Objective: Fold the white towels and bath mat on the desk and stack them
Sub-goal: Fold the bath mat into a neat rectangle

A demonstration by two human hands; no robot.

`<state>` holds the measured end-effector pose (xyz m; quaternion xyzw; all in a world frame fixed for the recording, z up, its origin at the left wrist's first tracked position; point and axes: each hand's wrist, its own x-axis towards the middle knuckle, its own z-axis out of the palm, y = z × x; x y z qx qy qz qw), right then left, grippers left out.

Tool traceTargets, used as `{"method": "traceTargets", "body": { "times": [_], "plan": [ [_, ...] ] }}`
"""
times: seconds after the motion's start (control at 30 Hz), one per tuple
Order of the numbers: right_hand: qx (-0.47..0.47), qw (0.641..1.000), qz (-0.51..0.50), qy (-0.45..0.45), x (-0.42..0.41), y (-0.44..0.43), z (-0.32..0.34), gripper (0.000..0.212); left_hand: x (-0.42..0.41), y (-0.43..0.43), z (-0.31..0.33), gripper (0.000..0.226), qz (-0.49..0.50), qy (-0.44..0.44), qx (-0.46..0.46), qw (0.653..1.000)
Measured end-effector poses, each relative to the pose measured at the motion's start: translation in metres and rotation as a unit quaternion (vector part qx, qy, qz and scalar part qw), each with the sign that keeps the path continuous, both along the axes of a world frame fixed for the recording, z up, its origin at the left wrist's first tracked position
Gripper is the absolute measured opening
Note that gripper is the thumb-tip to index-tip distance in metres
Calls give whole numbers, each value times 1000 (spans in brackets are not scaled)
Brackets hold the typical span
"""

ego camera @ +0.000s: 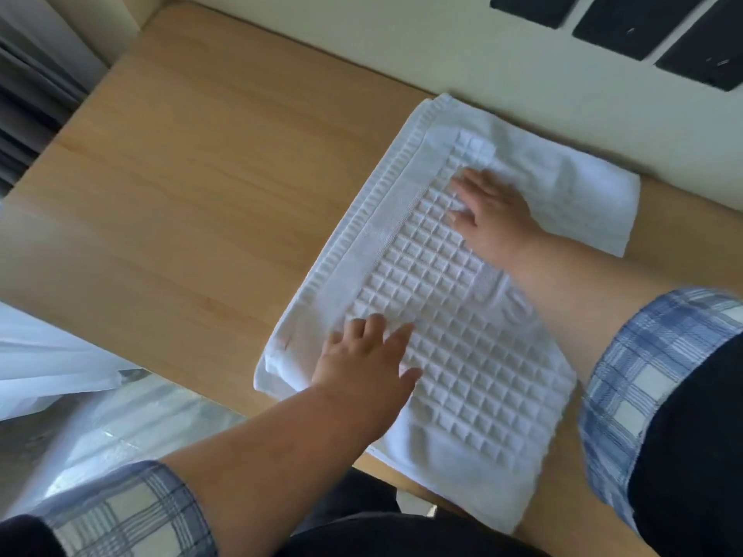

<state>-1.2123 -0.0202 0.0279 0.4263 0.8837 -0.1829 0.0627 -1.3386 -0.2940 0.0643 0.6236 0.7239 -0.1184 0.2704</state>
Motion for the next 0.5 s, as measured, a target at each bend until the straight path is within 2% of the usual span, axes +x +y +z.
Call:
{"method": "traceTargets", "body": {
  "times": [0.17, 0.33, 0.5],
  "plan": [
    [0, 990, -114, -83, 50, -13, -2, 69, 15, 15, 2, 84, 34, 53, -49, 997],
    [-13, 965, -249, -79, 88, -62, -2, 78, 30, 30, -1, 82, 62, 60, -38, 996],
    [-61, 925, -370, -60, 120, -126, 5, 89, 35, 43, -7, 76, 82, 9, -18, 996]
  ]
}}
